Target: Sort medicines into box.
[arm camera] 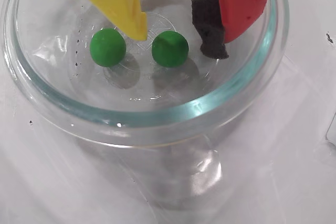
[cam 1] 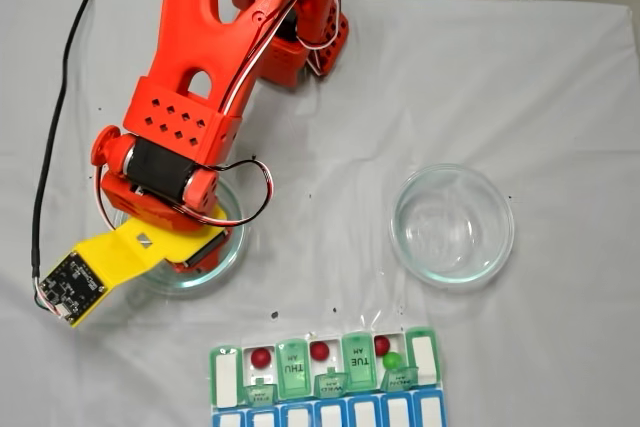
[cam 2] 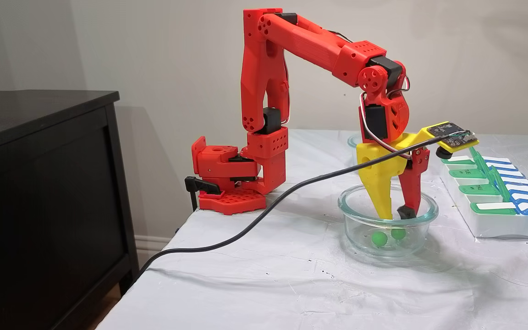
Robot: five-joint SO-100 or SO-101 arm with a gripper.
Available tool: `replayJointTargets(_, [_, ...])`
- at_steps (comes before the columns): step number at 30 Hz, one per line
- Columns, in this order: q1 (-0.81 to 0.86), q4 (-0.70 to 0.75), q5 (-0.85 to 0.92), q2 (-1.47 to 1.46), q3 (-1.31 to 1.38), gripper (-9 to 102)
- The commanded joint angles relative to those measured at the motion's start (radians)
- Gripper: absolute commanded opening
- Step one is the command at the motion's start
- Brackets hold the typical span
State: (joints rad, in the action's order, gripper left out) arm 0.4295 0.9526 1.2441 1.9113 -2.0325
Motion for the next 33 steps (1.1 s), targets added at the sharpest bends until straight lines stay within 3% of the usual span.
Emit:
replayJointTargets(1, [-0.015,-0.023,-0.008,0.008,0.012,18])
replayJointTargets(33, [-0.015,-0.087,-0.009,-0.015,-0.012,16])
